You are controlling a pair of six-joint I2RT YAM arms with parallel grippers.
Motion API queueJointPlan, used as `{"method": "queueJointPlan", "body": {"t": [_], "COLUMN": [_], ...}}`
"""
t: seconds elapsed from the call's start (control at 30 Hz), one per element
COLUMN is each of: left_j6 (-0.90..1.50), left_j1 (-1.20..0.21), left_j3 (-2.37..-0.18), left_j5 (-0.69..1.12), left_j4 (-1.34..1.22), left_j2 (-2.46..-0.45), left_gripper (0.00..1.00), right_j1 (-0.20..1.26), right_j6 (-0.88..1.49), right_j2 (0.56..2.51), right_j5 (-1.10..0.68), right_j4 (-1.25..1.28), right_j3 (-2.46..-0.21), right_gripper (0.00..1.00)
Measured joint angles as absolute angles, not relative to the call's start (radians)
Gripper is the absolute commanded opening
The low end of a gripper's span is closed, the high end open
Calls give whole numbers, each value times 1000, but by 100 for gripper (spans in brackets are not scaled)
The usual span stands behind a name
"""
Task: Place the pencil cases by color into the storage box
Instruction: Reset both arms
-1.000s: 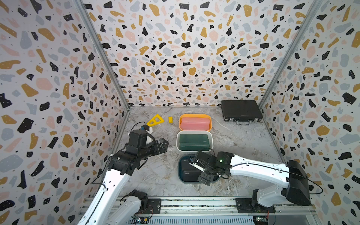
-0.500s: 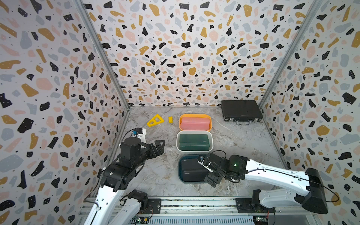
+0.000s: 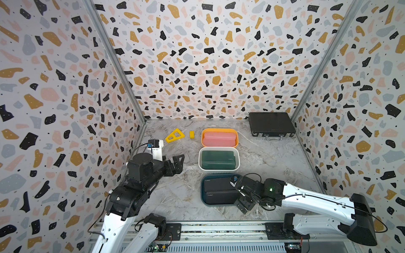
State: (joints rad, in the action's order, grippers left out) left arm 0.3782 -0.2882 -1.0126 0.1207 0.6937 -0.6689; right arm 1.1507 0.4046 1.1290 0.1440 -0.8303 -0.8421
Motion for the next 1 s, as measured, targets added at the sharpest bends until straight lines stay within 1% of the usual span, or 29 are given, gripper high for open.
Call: {"method": "queueJointPlan", "body": {"t": [0.13, 0.3, 0.43, 0.6, 0.73, 0.87, 1.0], "left_j6": [334, 295, 259, 224, 207, 189, 177], "left_j1": [-288, -288, -288, -288, -283, -275, -252], "left_j3": [-1013, -1013, -1013, -997, -882, -656, -444], "left_j5": [115, 42, -87, -302, -439, -515, -556], "left_j4": [693, 693, 693, 675, 577, 412, 213], "left_j2": [-670, -669, -659, -637, -604, -575, -607], "left_gripper": [100, 100, 100, 100, 100, 100, 100], "right_j1": [1116, 1065, 963, 818, 688, 539, 378], "right_j6": [453, 493, 497, 463, 413, 359, 321], "right_j2": [1050, 941, 878, 873, 883, 879, 876], "right_j5": [150, 165, 170, 168, 169, 185, 202], "right_j4": [-826, -825, -826, -825, -822, -795, -744], "right_j3": [-784, -733, -709, -708, -737, -775, -775], "right_gripper": [99, 99, 99, 99, 99, 99, 99]}}
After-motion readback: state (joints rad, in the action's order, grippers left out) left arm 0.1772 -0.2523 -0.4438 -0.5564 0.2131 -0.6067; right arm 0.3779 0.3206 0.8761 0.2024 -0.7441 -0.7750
